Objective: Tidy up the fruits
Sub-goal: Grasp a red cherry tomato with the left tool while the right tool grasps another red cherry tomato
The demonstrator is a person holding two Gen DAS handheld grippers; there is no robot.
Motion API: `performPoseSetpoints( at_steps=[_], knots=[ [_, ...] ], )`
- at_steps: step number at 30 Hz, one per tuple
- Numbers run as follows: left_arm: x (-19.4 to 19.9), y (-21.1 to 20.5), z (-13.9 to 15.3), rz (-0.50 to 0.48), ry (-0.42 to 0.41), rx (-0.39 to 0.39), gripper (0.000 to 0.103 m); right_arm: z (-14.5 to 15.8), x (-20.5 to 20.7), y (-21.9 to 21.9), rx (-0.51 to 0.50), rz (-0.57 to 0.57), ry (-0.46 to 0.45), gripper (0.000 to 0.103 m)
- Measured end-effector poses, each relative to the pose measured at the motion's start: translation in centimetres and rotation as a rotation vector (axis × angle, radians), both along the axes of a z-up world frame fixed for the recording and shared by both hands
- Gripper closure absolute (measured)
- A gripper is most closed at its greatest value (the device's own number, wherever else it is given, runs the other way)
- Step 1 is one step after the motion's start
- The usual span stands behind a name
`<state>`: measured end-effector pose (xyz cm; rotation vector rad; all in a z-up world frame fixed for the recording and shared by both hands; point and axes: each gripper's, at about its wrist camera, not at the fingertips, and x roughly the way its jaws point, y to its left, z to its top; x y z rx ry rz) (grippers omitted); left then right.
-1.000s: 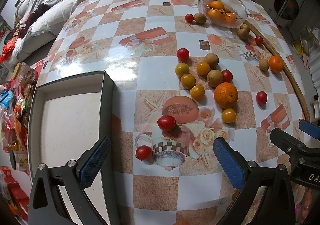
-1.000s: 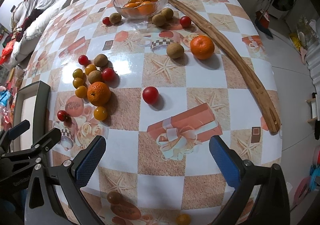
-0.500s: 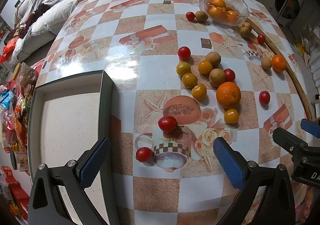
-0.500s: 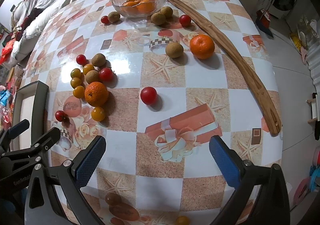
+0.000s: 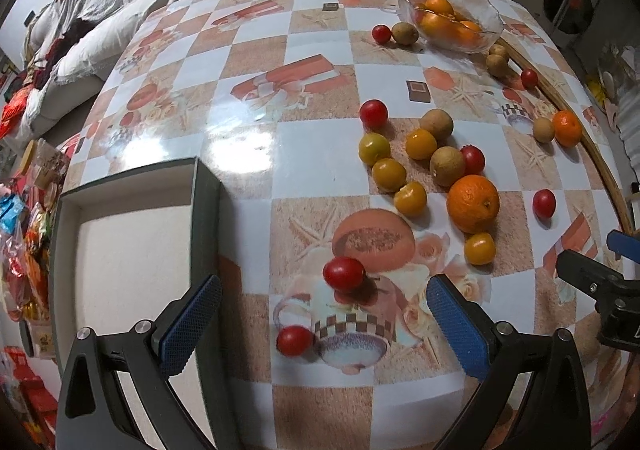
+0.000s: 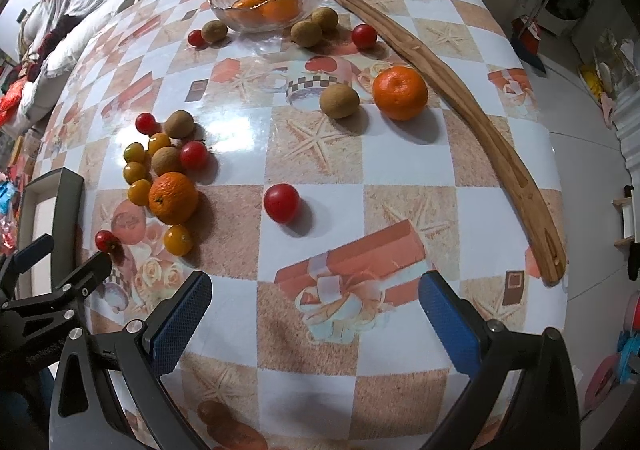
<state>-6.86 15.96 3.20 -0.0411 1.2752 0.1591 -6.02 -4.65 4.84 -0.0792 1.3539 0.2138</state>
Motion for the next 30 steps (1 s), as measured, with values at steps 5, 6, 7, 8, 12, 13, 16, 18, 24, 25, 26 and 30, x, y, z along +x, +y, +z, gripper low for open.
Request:
performPoseSetpoints(
  at_steps=[5,6,7,8,12,13,16,18,24,25,26,30],
  knots=[
    [0.6,-0.3,-0.6,-0.023,-0.002,0.013,0.000,-0.9,0.9,0.1,-0.005,0.015,0.003,0.000],
    [0.7,-0.4,-0.7,-0.025,0.000,0.013,0.000,-1.0,1.1,0.1,-0.005,0.017,0.004,0.002],
    [0.7,-0.4,-0.9,-0.027,0.002,0.014,0.000,-1.2,1.2,0.2,-0.005,0.020,0.003,0.003],
    [0.8,-0.5,-1.1,-0.026,0.002,0.014,0.007,-1.3,1.4,0.2,-0.005,0.023,0.004,0.004],
    [1.1,-0.3,-1.9,-0.020,0.034,-0.005,0.013,-1.9,2.0,0.6,-0.004,0.035,0.010,0.015],
    [1.1,-0.3,-2.0,-0.019,0.035,-0.001,0.013,-2.0,2.1,0.9,-0.004,0.041,0.010,0.017],
    [1.1,-0.3,-2.3,-0.023,0.046,-0.005,0.028,-2.1,2.3,1.8,-0.021,0.069,-0.011,0.020],
    [1.2,-0.2,-2.3,-0.012,0.044,-0.013,0.028,-2.1,2.5,2.6,-0.033,0.090,-0.025,0.024],
    [1.2,-0.7,-2.1,-0.031,0.035,-0.069,0.064,-2.0,2.7,4.7,-0.065,0.139,-0.071,0.055],
    [1.2,-0.8,-2.1,-0.038,0.034,-0.071,0.067,-1.9,2.7,4.8,-0.058,0.146,-0.076,0.061],
    [1.2,-0.9,-2.1,-0.039,0.034,-0.073,0.069,-1.9,2.9,4.8,-0.048,0.148,-0.074,0.076],
    [1.1,-0.3,-1.8,-0.020,0.038,-0.133,0.069,-1.7,3.3,4.0,0.009,0.113,-0.047,0.080]
  ],
)
